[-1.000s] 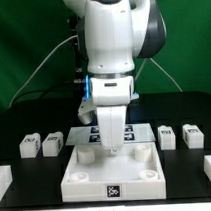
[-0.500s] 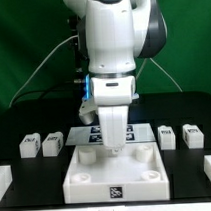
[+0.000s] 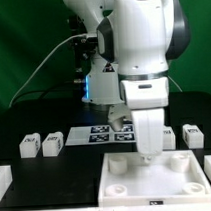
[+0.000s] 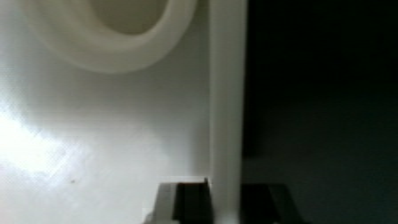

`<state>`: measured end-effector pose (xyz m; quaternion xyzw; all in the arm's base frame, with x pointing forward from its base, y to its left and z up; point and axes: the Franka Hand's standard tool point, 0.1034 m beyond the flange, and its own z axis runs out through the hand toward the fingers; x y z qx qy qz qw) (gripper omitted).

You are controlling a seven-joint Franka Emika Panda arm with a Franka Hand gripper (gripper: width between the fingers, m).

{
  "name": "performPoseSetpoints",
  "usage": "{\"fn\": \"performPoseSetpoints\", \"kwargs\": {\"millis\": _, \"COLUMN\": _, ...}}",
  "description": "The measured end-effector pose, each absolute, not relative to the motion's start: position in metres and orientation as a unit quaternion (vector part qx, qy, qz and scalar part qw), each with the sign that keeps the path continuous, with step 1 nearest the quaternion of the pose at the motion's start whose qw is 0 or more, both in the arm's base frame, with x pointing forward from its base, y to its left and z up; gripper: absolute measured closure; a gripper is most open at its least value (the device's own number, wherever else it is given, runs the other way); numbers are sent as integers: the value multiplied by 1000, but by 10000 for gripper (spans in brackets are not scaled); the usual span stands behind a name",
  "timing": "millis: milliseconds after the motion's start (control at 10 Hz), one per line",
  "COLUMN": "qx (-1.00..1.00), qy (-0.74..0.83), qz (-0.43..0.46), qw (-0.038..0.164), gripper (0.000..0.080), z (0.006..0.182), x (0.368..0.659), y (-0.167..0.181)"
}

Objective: Assemble one leg

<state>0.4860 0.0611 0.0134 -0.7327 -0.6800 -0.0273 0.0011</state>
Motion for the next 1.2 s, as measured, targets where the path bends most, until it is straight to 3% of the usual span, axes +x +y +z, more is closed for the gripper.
{"fn": "performPoseSetpoints", "kwargs": {"millis": 900, "qx": -719, "qy": -694, "qz": -36, "qw": -4, "gripper": 741, "z": 13, "x": 496, "y": 69}}
{"fn": "performPoseSetpoints", "kwargs": {"millis": 1100, "qx": -719, "qy": -694, "qz": -35, "qw": -3, "gripper": 391, "z": 13, "x": 496, "y": 68}}
{"fn": "performPoseSetpoints", "kwargs": {"millis": 1200, "qx": -719, "qy": -694, "qz": -35, "qw": -3, "gripper": 257, "z": 13, "x": 496, "y": 68}}
